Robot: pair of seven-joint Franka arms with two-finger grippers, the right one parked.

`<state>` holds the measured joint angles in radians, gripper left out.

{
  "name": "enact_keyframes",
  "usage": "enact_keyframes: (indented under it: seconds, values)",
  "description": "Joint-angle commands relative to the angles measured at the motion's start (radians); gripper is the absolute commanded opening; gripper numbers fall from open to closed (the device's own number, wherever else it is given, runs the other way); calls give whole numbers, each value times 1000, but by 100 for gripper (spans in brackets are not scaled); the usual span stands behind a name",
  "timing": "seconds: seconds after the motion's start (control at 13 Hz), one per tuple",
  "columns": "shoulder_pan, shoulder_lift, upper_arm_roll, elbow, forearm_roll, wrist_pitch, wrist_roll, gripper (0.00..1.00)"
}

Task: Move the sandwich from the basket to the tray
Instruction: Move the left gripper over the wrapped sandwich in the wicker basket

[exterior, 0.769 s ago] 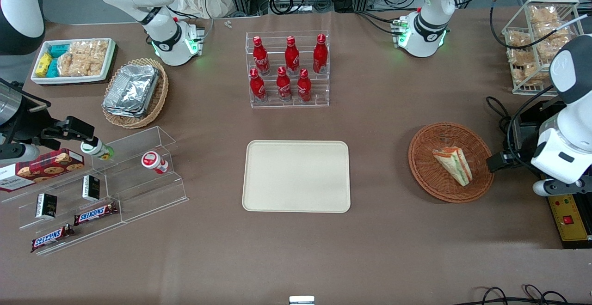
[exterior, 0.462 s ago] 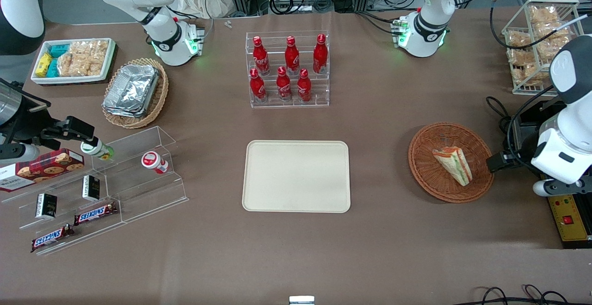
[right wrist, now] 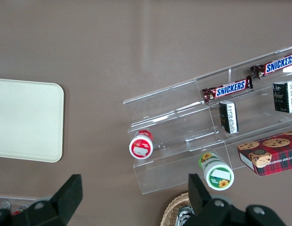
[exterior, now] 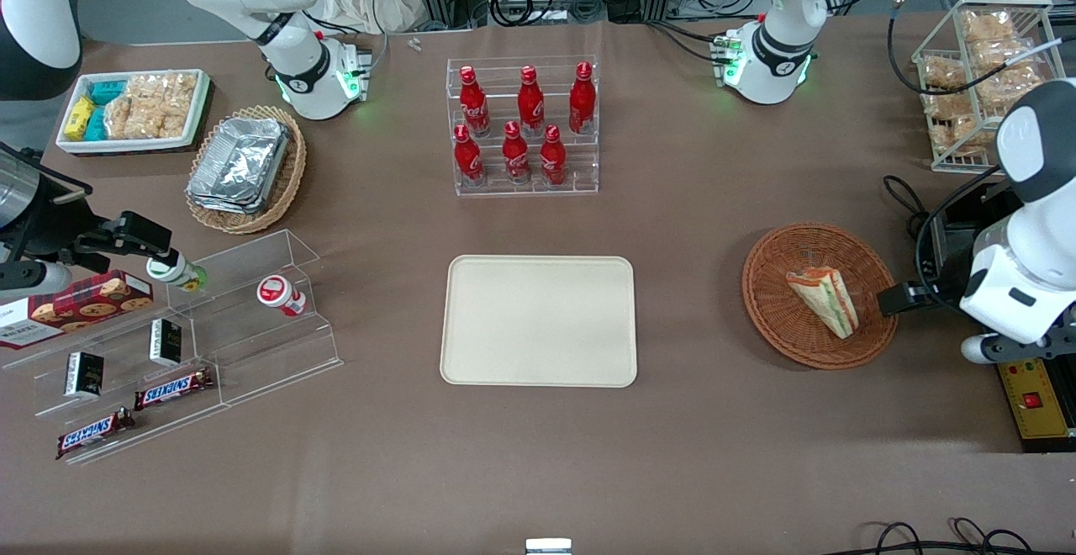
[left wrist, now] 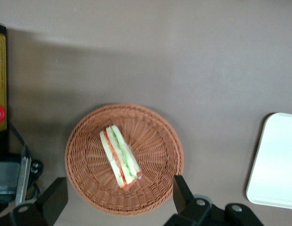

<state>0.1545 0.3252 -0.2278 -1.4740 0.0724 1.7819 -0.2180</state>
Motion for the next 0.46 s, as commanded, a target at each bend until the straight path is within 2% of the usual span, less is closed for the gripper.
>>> enact_keyframes:
  seconds: [0.0,0.15,0.38]
  values:
    - [20,-14,11,-179,-17,135,-105,98]
    - [26,-29,18,-311,-19,275,-293,98]
    - [26,23,16,-344,-19,323,-524,98]
